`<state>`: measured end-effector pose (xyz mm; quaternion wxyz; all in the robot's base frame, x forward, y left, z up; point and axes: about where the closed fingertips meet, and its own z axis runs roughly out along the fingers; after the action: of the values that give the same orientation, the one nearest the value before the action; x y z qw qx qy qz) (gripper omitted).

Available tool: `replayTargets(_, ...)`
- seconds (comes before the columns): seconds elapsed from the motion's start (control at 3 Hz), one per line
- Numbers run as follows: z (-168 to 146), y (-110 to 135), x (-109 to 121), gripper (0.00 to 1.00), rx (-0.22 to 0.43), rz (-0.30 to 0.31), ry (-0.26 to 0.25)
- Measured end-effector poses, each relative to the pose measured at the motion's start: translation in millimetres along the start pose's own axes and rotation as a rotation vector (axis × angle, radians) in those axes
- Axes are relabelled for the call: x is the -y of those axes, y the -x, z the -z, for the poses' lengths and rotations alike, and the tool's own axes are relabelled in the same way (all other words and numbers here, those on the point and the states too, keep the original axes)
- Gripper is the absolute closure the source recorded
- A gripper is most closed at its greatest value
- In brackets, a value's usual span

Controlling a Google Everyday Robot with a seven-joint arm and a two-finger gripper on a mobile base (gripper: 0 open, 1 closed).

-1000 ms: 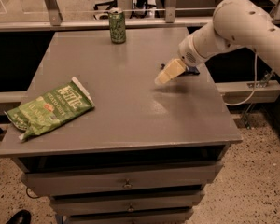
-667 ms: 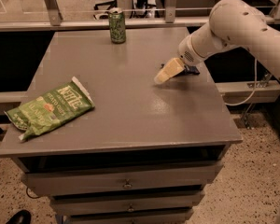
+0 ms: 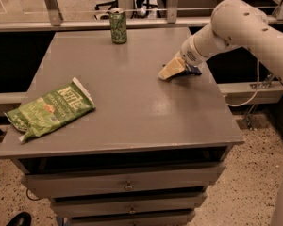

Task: Pick rxbar blueberry

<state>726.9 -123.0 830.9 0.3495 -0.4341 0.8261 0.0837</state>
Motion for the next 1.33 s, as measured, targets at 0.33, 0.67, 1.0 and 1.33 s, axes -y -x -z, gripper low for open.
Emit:
replayTargets(0.33,6,5,1,0.66,0.013,0.003,-0.003)
replayTargets(0.67,16,17,-1,0.89,0.040,0.031,-0.003)
replayTargets(1.0,29,30,-10,1.00,0.070,0.074,0.008)
replayTargets(1.33,45,46,-21,1.00,0.107,0.116,0.023)
